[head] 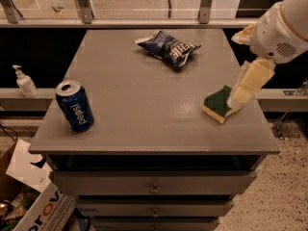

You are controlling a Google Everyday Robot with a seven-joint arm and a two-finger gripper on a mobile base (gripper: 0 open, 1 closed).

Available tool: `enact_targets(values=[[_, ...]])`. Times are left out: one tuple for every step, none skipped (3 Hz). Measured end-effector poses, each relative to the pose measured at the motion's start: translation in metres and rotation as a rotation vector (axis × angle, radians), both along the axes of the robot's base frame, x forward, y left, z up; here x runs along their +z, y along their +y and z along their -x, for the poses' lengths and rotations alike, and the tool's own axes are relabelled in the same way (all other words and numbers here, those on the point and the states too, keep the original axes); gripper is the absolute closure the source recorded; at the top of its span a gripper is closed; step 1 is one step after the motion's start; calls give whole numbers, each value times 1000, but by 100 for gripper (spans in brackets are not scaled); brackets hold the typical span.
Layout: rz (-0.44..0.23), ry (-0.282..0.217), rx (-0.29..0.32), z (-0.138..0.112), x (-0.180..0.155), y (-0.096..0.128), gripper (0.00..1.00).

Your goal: Move blue chip bag near pepsi can

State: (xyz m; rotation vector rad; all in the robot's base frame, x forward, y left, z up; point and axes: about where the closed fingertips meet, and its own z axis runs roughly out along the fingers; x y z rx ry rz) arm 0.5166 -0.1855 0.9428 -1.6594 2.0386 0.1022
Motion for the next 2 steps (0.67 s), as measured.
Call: enact_targets(values=[[-128, -23, 36, -51, -25, 20, 0], [-132, -22, 34, -51, -26, 21, 0]])
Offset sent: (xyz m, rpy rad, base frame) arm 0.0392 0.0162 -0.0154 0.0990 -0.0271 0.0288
